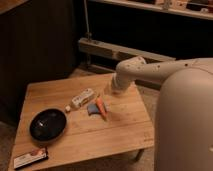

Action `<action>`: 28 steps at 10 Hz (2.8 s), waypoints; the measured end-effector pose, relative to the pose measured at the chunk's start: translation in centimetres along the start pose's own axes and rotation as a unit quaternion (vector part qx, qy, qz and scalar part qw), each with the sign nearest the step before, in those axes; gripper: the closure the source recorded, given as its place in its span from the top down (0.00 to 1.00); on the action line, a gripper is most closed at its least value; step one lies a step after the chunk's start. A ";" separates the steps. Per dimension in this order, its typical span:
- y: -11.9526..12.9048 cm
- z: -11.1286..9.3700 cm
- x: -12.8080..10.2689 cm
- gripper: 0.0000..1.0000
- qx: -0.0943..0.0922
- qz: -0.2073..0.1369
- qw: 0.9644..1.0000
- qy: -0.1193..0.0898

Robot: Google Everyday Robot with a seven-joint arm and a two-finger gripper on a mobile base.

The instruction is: Place the pepper in the ceramic bowl

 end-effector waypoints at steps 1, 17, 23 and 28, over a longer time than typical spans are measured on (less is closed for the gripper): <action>1.7 1.0 -0.5 0.68 -0.040 -0.007 0.999 0.010; 3.4 9.0 2.6 0.68 -0.031 -0.062 0.997 0.034; 3.4 10.3 3.9 0.68 -0.021 -0.070 0.996 0.045; 4.5 10.2 4.3 0.23 -0.009 -0.089 0.995 0.052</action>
